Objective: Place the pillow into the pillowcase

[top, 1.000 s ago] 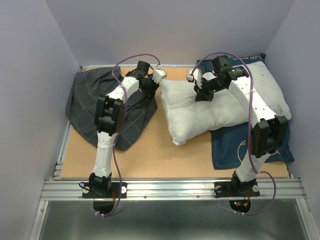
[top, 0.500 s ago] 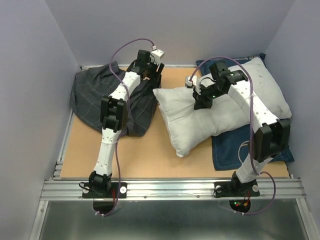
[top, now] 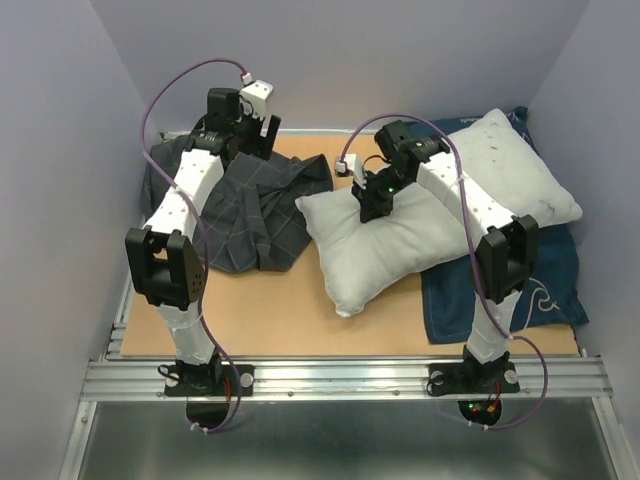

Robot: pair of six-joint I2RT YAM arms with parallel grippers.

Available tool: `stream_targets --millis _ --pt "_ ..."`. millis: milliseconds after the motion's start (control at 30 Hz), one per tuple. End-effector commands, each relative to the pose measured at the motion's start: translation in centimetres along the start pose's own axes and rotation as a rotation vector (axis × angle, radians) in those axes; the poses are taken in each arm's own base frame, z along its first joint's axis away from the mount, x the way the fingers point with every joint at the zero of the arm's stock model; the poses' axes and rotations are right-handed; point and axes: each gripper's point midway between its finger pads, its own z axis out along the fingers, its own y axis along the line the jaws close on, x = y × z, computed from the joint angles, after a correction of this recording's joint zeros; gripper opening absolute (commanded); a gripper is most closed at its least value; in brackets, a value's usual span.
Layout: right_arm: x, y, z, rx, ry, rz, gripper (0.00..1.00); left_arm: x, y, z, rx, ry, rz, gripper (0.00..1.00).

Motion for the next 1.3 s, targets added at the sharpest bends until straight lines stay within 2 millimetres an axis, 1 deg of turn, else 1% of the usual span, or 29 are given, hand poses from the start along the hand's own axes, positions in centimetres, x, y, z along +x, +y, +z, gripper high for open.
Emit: stream_targets --millis 0,33,133,233,333,367,467,500,567,600,633,700,767,800,867,933,1000,1067,1100,1167,1267 --pt "-3.7 0.2 -1.2 0.005 -0.079 0.014 0.01 7.5 -1.5 1.7 0.024 0.183 -0.040 0.94" --pt "-4.5 -0.1 -1.4 0.011 -0.092 0.005 0.01 8.3 -1.4 1.8 0.023 0.198 -0.053 0.94" --pt "-5.2 0.1 -1.6 0.002 -0.095 -0.002 0.01 10.4 -1.1 2.3 0.000 0.249 -0.067 0.94" --pt "-5.2 0.3 -1.8 0.000 -0.092 -0.003 0.00 12.0 -0.3 3.0 -0.028 0.295 -0.086 0.93" --pt "-6.5 0.2 -3.5 0.046 -0.119 -0.025 0.01 13.1 0.4 3.1 -0.048 0.328 -0.119 0.90" --pt "-7.8 -0.1 -4.8 0.088 -0.150 -0.053 0.00 13.6 0.8 3.0 -0.058 0.339 -0.130 0.90" --pt "-10.6 -0.2 -7.8 0.164 -0.225 -0.091 0.01 14.2 1.2 2.9 -0.059 0.349 -0.149 0.88" --pt "-12.9 -0.3 -9.7 0.213 -0.287 -0.133 0.01 14.3 1.1 2.9 -0.052 0.350 -0.154 0.88" --pt "-15.4 -0.3 -11.9 0.262 -0.375 -0.151 0.01 14.6 1.2 2.8 -0.043 0.353 -0.171 0.88" --pt "-16.8 -0.1 -13.4 0.291 -0.422 -0.169 0.01 14.7 1.3 2.7 -0.040 0.353 -0.179 0.88" --pt "-17.7 0.3 -14.4 0.303 -0.457 -0.167 0.01 14.6 1.4 2.7 -0.037 0.352 -0.184 0.88" --pt "-19.2 0.5 -15.6 0.320 -0.520 -0.182 0.01 14.4 1.5 2.6 -0.036 0.346 -0.190 0.88" --pt "-19.7 1.0 -16.1 0.318 -0.547 -0.182 0.01 14.2 1.7 2.6 -0.033 0.342 -0.197 0.88" --pt "-19.7 1.1 -15.9 0.308 -0.551 -0.184 0.01 14.0 1.7 2.5 -0.032 0.336 -0.198 0.88" --pt "-18.9 0.6 -15.1 0.314 -0.535 -0.176 0.00 14.0 1.8 2.5 -0.031 0.338 -0.199 0.88" --pt "-18.9 0.6 -15.0 0.313 -0.538 -0.169 0.01 13.8 1.7 2.5 -0.026 0.335 -0.200 0.88" --pt "-20.0 0.9 -16.2 0.332 -0.575 -0.181 0.00 14.0 1.6 2.5 -0.025 0.341 -0.200 0.88" --pt "-20.9 0.7 -17.5 0.378 -0.602 -0.208 0.01 14.1 1.7 2.5 -0.026 0.341 -0.202 0.88" --pt "-21.0 0.4 -18.2 0.412 -0.603 -0.217 0.01 14.0 1.8 2.5 -0.026 0.339 -0.203 0.88" --pt "-20.3 -0.2 -18.3 0.459 -0.571 -0.234 0.01 13.9 1.7 2.6 -0.022 0.336 -0.209 0.88" --pt "-17.1 -1.0 -17.0 0.488 -0.480 -0.235 0.01 13.1 1.9 2.7 -0.019 0.320 -0.213 0.88"
